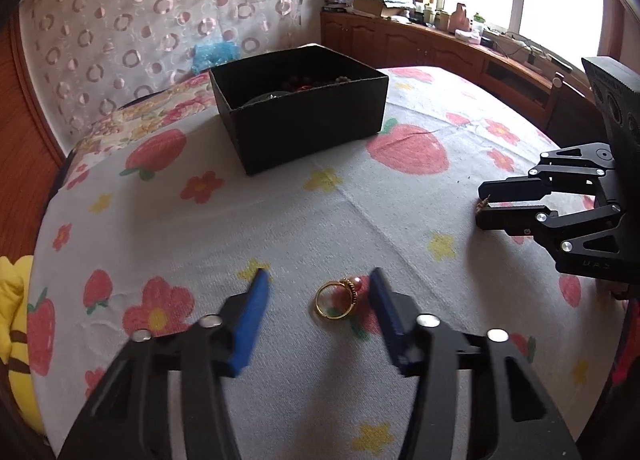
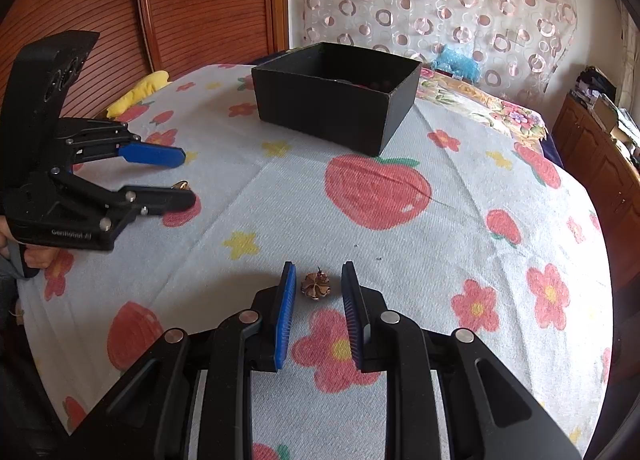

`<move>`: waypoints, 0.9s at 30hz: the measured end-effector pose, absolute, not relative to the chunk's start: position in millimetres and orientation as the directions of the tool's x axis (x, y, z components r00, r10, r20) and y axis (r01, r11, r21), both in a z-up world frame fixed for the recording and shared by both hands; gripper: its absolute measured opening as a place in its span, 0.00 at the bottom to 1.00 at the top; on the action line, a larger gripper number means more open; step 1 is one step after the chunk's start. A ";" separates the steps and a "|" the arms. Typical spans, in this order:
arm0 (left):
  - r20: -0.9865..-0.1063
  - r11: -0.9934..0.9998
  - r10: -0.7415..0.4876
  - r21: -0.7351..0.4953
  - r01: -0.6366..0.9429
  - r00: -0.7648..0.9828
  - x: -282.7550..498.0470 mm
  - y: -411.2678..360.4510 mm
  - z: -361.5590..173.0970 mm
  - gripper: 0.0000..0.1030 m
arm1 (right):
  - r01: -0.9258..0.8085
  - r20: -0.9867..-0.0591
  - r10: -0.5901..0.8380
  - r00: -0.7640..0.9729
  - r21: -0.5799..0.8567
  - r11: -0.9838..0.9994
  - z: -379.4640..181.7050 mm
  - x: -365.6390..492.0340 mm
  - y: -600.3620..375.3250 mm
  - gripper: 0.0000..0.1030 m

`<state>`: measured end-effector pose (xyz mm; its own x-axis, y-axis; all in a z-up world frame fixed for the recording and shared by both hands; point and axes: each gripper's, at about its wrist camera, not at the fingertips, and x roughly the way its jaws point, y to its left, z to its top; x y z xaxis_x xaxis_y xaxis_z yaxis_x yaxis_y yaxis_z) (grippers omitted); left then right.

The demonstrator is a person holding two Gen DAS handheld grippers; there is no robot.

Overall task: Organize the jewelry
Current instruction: 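Open the left tool over the box and move it to the gold ring, then grasp the gold ring with the left tool while the right tool grasps the gold brooch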

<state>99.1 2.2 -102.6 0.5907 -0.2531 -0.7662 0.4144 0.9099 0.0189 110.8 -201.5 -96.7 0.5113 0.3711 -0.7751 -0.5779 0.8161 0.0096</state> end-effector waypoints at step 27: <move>-0.628 0.953 -0.262 -0.048 0.299 0.733 76.8 45.1 -42.5 0.11 | -0.565 -0.739 0.381 0.555 0.001 0.825 -85.9 109.3 -196.7 0.16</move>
